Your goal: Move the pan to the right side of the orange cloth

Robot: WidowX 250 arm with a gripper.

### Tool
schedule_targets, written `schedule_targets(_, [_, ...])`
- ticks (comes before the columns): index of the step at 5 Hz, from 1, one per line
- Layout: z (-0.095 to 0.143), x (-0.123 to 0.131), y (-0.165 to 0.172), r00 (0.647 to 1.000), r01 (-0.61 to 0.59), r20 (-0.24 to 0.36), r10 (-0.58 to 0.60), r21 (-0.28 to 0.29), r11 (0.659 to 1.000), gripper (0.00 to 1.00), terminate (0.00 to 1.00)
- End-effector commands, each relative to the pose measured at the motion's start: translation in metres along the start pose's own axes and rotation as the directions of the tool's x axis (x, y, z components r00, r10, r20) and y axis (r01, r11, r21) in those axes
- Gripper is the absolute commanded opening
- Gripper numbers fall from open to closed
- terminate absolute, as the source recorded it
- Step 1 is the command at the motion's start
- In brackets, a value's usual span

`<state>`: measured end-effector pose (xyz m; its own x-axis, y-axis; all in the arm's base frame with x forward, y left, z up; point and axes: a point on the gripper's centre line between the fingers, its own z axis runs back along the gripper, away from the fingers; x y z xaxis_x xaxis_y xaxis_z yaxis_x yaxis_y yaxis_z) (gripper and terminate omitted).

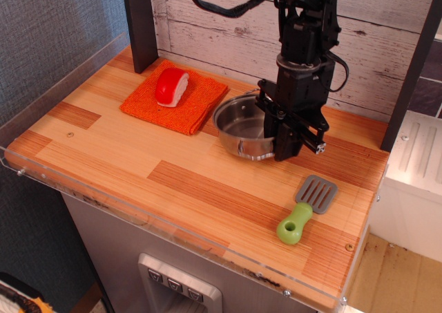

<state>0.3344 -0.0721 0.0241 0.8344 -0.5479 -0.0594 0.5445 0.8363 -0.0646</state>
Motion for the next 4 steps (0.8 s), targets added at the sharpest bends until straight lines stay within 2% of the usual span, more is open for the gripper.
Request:
schedule_targets(1, [0.057, 0.004, -0.011, 0.986, 0.007, 0.165, -0.015, 0.048, 0.999, 1.0, 0.0])
schedule_targets(2, [0.096, -0.032, 0.006, 0.961, -0.171, 0.233, 0.149, 0.077, 0.982, 1.0, 0.0])
schedule_targets(3, [0.114, -0.078, 0.023, 0.901, -0.388, 0.229, 0.367, 0.049, 0.921, 1.0, 0.0])
schedule_targets(4, [0.112, -0.108, 0.033, 0.852, -0.49, 0.214, 0.477, 0.012, 0.871, 1.0, 0.0])
